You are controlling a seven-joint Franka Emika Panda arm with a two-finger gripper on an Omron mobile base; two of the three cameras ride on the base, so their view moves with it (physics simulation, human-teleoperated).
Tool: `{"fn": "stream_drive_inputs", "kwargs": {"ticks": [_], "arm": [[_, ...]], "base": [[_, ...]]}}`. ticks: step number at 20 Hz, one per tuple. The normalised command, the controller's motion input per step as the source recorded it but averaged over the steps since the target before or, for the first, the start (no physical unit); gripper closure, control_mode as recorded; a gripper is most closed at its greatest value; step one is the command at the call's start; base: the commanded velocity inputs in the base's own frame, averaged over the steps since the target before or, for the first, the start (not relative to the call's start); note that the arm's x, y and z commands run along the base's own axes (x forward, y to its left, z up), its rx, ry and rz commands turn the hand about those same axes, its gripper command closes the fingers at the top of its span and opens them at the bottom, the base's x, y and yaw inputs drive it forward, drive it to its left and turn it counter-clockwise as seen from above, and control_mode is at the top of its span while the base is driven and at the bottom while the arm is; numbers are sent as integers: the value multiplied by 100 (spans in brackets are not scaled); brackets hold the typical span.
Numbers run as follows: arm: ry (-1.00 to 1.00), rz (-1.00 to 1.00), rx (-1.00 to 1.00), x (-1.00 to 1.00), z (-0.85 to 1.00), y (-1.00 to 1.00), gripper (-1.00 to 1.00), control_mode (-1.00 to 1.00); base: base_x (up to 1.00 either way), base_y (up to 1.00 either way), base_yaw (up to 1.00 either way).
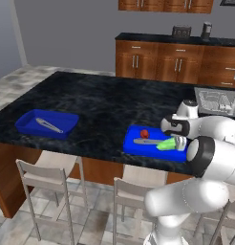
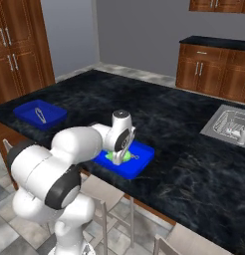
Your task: Gather the bell pepper and corn from the fridge and place them on a tray on the dining counter. Then gather the chicken drumsticks from the fridge and place them on the other tray.
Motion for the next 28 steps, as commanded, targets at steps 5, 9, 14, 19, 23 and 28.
{"fn": "stream_drive_inputs", "kwargs": {"ticks": [5, 9, 14, 19, 23, 28], "arm": [[0, 0, 0, 24, -16, -1, 100, -100], [0, 0, 0, 16, -26, -10, 100, -100], [0, 0, 0, 3, -22, -10, -100, -100], [0, 0, 0, 0, 0, -2, -100, -100], [0, 0, 0, -4, 0, 0, -100, -100], [0, -1, 0, -16, 4, 0, -100, -100]], "base": [[0, 0, 0], [0, 0, 0], [0, 0, 0], [0, 0, 0], [0, 0, 0], [0, 0, 0]]}}
